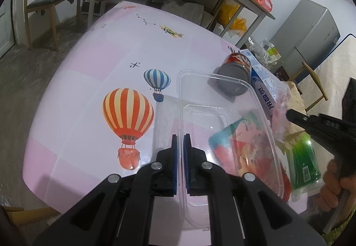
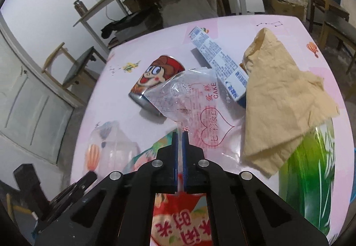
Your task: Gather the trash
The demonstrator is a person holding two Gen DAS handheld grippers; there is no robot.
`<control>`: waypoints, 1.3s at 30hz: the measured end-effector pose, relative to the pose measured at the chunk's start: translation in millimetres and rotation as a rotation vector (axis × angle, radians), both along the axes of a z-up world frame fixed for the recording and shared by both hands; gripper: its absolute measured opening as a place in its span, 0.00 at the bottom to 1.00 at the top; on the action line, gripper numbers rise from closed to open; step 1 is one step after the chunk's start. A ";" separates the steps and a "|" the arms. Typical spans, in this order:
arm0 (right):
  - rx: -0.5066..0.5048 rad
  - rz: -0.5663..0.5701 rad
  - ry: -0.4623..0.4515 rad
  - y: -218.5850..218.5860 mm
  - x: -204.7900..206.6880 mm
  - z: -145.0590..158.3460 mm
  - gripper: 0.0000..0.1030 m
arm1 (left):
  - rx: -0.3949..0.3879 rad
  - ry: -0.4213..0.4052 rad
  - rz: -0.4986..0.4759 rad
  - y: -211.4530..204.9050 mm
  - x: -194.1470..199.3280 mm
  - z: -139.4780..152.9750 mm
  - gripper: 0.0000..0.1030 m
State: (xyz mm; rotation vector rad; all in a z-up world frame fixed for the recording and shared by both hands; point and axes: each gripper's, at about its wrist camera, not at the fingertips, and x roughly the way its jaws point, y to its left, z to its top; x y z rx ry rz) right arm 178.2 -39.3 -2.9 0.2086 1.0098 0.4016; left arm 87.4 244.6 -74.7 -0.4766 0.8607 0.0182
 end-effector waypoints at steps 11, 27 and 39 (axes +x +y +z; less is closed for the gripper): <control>-0.020 0.129 -0.006 1.4 -36.7 10.7 0.02 | 0.006 0.014 0.002 -3.2 -0.2 0.1 0.06; -0.164 0.220 0.049 23.1 -36.5 -21.0 0.13 | 0.014 -0.003 0.009 -3.0 -2.9 -0.2 0.05; -0.174 0.349 -0.120 37.5 -22.8 59.1 0.61 | -0.007 -0.032 0.038 13.8 -5.7 3.1 0.04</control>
